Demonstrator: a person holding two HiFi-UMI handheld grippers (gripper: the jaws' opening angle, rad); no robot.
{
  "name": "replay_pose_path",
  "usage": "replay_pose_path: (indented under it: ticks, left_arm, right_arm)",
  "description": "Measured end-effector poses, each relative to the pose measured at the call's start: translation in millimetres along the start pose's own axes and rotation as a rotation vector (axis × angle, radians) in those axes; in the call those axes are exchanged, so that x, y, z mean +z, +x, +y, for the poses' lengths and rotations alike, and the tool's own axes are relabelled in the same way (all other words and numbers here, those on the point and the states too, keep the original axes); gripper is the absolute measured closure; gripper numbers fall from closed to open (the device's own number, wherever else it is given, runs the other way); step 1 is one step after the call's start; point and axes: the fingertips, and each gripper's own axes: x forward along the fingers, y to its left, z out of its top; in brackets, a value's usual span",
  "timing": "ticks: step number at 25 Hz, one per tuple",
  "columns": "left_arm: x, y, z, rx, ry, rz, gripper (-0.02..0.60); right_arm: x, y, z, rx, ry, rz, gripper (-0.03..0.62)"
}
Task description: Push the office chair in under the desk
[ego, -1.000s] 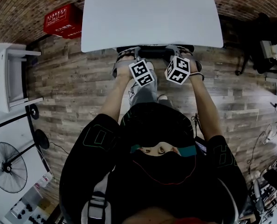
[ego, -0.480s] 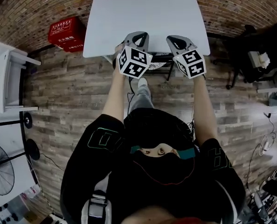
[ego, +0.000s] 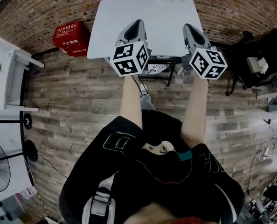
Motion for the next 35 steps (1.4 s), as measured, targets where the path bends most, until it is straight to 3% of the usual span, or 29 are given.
replay_pose_path:
  ticks: [11, 35]
  left_arm:
    - [-16, -15, -21, -0.049, 0.161, 0.011, 0.574]
    - [-14, 22, -34, -0.102, 0.209, -0.003, 0.574]
  right_arm:
    - [-11, -14, 5, -0.048, -0.14, 0.053, 0.591]
    - [1, -5, -25, -0.095, -0.192, 0.03, 0.591]
